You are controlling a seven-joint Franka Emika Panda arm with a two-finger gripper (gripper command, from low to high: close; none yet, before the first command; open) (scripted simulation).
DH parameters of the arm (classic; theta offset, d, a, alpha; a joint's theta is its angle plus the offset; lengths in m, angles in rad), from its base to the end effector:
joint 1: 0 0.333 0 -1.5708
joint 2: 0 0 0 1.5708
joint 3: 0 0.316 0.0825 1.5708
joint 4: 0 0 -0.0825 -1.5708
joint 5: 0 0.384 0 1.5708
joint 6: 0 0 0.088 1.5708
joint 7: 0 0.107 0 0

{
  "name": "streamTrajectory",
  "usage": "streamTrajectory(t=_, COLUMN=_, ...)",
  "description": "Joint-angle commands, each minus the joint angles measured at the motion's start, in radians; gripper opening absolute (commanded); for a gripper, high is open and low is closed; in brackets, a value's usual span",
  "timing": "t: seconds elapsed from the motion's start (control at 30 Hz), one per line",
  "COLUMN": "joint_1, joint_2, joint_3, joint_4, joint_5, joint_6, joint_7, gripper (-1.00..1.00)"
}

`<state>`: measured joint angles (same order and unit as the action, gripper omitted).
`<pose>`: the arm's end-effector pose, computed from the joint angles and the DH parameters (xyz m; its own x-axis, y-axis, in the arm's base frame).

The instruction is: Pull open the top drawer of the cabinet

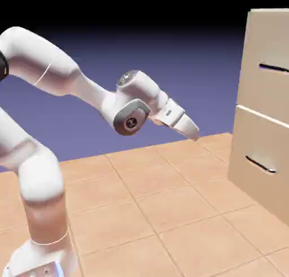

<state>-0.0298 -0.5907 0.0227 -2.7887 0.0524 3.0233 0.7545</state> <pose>0.3901 -0.0064 0.4748 0.4648 -0.7206 0.5145 -0.4941 -0.6933 -0.5245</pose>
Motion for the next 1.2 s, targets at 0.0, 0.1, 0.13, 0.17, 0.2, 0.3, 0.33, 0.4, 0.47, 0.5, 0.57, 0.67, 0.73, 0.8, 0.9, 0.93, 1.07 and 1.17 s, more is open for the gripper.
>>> streamTrajectory(t=0.0, joint_1=-0.035, joint_2=-0.017, joint_3=0.019, joint_4=0.018, joint_5=0.044, joint_6=-0.011, joint_7=0.011, gripper=0.00)
streamTrajectory(t=0.1, joint_1=-0.139, joint_2=-0.069, joint_3=0.075, joint_4=0.071, joint_5=0.174, joint_6=-0.045, joint_7=0.045, gripper=0.00)
streamTrajectory(t=0.13, joint_1=-0.173, joint_2=-0.086, joint_3=0.094, joint_4=0.089, joint_5=0.218, joint_6=-0.057, joint_7=0.056, gripper=0.00)
streamTrajectory(t=0.17, joint_1=-0.208, joint_2=-0.103, joint_3=0.113, joint_4=0.106, joint_5=0.261, joint_6=-0.068, joint_7=0.067, gripper=0.00)
streamTrajectory(t=0.2, joint_1=-0.243, joint_2=-0.120, joint_3=0.132, joint_4=0.124, joint_5=0.304, joint_6=-0.079, joint_7=0.078, gripper=0.00)
streamTrajectory(t=0.3, joint_1=-0.347, joint_2=-0.172, joint_3=0.188, joint_4=0.177, joint_5=0.435, joint_6=-0.113, joint_7=0.112, gripper=0.00)
streamTrajectory(t=0.33, joint_1=-0.381, joint_2=-0.189, joint_3=0.207, joint_4=0.195, joint_5=0.478, joint_6=-0.125, joint_7=0.123, gripper=0.00)
streamTrajectory(t=0.4, joint_1=-0.451, joint_2=-0.223, joint_3=0.245, joint_4=0.230, joint_5=0.565, joint_6=-0.147, joint_7=0.145, gripper=0.00)
streamTrajectory(t=0.47, joint_1=-0.520, joint_2=-0.258, joint_3=0.282, joint_4=0.266, joint_5=0.652, joint_6=-0.170, joint_7=0.167, gripper=0.00)
streamTrajectory(t=0.5, joint_1=-0.555, joint_2=-0.275, joint_3=0.301, joint_4=0.283, joint_5=0.696, joint_6=-0.181, joint_7=0.179, gripper=0.00)
streamTrajectory(t=0.57, joint_1=-0.624, joint_2=-0.309, joint_3=0.339, joint_4=0.319, joint_5=0.783, joint_6=-0.204, joint_7=0.201, gripper=0.00)
streamTrajectory(t=0.67, joint_1=-0.728, joint_2=-0.361, joint_3=0.395, joint_4=0.372, joint_5=0.913, joint_6=-0.238, joint_7=0.234, gripper=0.00)
streamTrajectory(t=0.73, joint_1=-0.797, joint_2=-0.395, joint_3=0.433, joint_4=0.407, joint_5=1.000, joint_6=-0.260, joint_7=0.257, gripper=0.00)
streamTrajectory(t=0.8, joint_1=-0.867, joint_2=-0.429, joint_3=0.471, joint_4=0.443, joint_5=1.087, joint_6=-0.283, joint_7=0.279, gripper=0.00)
streamTrajectory(t=0.9, joint_1=-0.971, joint_2=-0.481, joint_3=0.527, joint_4=0.496, joint_5=1.218, joint_6=-0.317, joint_7=0.312, gripper=0.00)
streamTrajectory(t=0.93, joint_1=-1.005, joint_2=-0.498, joint_3=0.546, joint_4=0.513, joint_5=1.261, joint_6=-0.328, joint_7=0.324, gripper=0.00)
streamTrajectory(t=1.07, joint_1=-1.144, joint_2=-0.567, joint_3=0.621, joint_4=0.584, joint_5=1.435, joint_6=-0.374, joint_7=0.368, gripper=0.00)
streamTrajectory(t=1.17, joint_1=-1.248, joint_2=-0.618, joint_3=0.678, joint_4=0.637, joint_5=1.566, joint_6=-0.407, joint_7=0.402, gripper=0.00)
